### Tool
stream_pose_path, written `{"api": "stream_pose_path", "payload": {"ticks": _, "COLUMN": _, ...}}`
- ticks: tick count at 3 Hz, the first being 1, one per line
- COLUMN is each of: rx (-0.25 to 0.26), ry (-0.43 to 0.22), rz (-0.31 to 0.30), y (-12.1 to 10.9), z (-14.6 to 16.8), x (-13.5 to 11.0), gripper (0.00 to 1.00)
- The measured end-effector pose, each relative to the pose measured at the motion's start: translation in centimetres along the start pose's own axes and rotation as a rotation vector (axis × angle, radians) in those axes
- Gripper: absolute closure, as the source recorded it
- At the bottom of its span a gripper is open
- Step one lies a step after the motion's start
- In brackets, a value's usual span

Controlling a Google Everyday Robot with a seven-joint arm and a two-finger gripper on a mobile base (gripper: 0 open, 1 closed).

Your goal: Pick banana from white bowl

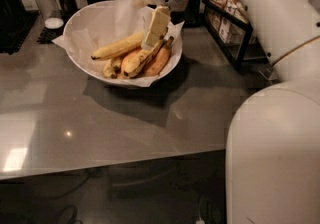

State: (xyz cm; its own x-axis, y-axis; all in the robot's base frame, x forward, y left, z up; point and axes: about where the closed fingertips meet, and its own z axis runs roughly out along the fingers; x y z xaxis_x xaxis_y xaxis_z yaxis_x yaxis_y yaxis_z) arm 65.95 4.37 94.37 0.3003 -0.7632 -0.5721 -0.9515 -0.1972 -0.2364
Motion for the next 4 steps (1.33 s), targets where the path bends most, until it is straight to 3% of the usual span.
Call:
{"api": "stream_pose_path", "payload": {"ticks": 2, "rx": 0.013, "ry": -0.037, "rz": 0.02, "y": -1.6, "z": 1.9, "x": 1.1, "gripper": 0.15}}
{"api": "stream_pose_path", "payload": {"ticks": 3, "rx": 0.022, "ry": -0.05, "rz": 0.004, "y": -2.6, "z": 2.2, "x": 0.4, "gripper": 0.2}}
{"api": "stream_pose_path", "payload": {"ticks": 4, "rx": 0.033, "ry": -0.046, "rz": -0.02, "y": -3.6, "z": 1.8, "x": -0.8, "gripper": 0.18}}
